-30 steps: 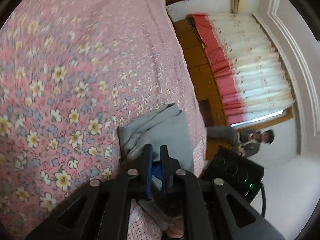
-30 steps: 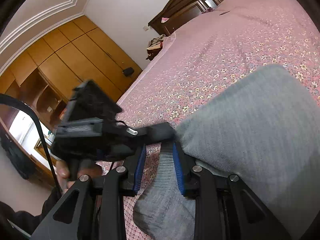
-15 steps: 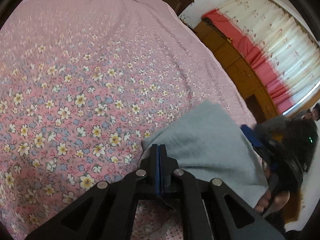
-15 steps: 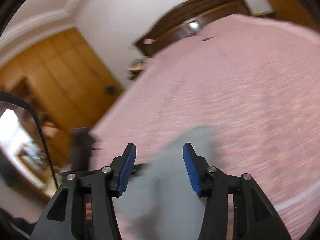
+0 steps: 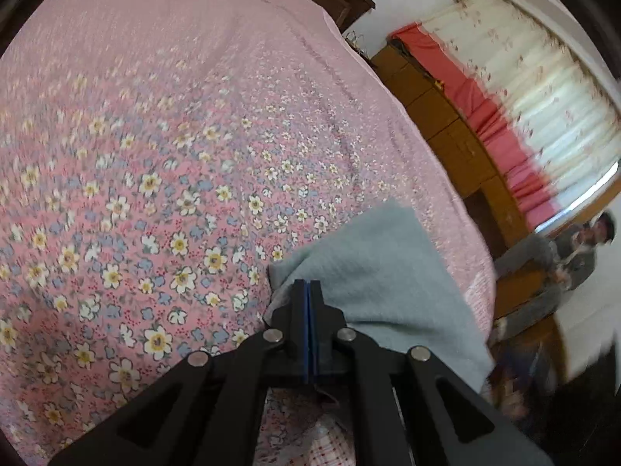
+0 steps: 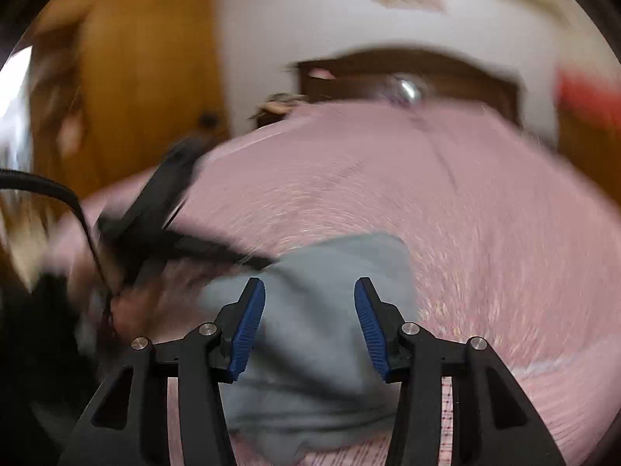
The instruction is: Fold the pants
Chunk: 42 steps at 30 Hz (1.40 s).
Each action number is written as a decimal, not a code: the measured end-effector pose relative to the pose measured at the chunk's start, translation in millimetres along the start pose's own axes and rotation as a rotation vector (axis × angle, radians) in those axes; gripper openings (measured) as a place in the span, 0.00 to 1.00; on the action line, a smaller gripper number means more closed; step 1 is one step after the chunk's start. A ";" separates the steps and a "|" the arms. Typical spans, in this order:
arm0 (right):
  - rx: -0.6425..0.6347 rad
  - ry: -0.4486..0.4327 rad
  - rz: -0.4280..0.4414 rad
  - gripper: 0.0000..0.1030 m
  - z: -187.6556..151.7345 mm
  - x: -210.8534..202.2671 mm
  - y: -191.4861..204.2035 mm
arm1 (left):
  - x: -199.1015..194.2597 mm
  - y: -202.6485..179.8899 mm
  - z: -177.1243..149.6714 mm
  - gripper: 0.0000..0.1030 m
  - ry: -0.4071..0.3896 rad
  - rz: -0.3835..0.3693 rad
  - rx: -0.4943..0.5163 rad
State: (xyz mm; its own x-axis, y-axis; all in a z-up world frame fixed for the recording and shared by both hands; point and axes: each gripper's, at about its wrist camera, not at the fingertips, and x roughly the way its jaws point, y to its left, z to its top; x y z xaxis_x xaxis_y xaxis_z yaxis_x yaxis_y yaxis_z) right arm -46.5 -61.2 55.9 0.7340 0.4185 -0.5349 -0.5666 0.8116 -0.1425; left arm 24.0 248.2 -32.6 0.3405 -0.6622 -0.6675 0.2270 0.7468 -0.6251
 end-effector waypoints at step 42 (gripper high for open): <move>0.777 0.168 0.264 0.06 -66.1 22.2 -32.3 | -22.3 -21.9 -29.8 0.02 -0.045 0.046 0.042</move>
State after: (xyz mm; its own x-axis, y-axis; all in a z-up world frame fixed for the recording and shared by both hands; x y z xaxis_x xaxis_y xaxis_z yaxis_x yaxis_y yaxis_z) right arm -36.7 -105.1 -6.4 0.5128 0.6181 -0.5958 -0.2476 0.7710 0.5867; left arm -15.7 244.8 -16.0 0.3922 -0.6244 -0.6755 0.2480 0.7789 -0.5760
